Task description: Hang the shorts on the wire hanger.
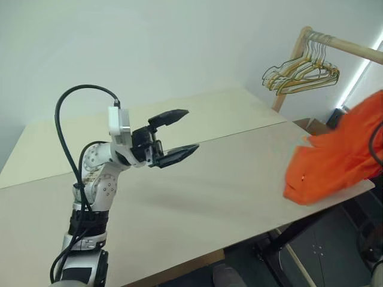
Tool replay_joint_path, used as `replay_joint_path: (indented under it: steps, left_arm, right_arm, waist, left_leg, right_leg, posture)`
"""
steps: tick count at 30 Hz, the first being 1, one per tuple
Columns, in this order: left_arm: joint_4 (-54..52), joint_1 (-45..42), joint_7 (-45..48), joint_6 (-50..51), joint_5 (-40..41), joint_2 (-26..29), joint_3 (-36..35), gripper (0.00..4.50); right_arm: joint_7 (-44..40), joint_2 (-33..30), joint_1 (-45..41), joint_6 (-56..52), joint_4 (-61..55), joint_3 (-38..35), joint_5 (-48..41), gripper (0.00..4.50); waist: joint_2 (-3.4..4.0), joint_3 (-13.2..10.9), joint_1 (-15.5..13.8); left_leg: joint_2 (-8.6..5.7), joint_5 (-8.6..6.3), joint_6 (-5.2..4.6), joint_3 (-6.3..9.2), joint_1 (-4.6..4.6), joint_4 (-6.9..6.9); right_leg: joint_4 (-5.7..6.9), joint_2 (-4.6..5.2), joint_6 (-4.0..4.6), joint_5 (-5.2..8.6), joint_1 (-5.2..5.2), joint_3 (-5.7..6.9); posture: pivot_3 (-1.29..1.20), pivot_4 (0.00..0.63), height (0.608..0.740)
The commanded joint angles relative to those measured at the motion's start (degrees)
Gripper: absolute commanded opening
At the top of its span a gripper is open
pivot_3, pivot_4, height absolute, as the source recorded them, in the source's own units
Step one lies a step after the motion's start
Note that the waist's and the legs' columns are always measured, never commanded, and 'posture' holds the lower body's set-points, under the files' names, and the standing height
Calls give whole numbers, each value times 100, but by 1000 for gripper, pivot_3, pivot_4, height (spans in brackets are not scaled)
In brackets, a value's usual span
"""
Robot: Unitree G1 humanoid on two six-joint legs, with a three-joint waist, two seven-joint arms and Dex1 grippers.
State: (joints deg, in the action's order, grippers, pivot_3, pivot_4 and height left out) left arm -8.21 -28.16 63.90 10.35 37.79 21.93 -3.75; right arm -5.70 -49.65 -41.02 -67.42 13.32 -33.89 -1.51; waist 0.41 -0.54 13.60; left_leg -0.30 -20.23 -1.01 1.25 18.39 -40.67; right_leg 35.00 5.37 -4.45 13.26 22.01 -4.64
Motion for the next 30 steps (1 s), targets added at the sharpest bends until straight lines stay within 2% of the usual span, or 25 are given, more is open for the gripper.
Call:
replay_joint_path:
  steps: [1,18,25,30]
  left_arm:
    - [-205,27,-130,-89,-61,-4,10,4490]
    - [-216,73,-109,-119,-126,46,64,4490]
    - [-249,142,-23,-184,-73,-13,54,4490]
    - [-266,155,-26,-215,-78,-40,32,4490]
  right_arm:
    - [385,-38,-537,683,601,1,37,0]
    - [1131,-652,-2160,2466,4113,-57,-358,0]
    - [1381,-675,-2332,2479,4774,-186,-691,0]
    - [1465,-607,-2344,2573,4940,-10,-751,0]
  waist:
    - [3,-1,20]
    - [9,-7,5]
    - [8,-8,33]
    - [6,-9,17]
  left_leg:
    - [0,0,-1,-6,-3,1]
    - [-2,-2,-4,-50,-18,36]
    - [-1,-2,-5,-89,-20,47]
    - [-1,-2,-5,-103,-14,49]
  right_leg:
    - [0,-1,-1,-1,0,-8]
    - [-27,-7,-12,-5,1,-52]
    - [-64,-9,-35,-21,1,-85]
    - [-97,-9,-54,-41,-1,-96]
  posture:
    - [-218,0,740]
    - [-212,0,740]
    - [-198,0,740]
    - [-188,0,740]
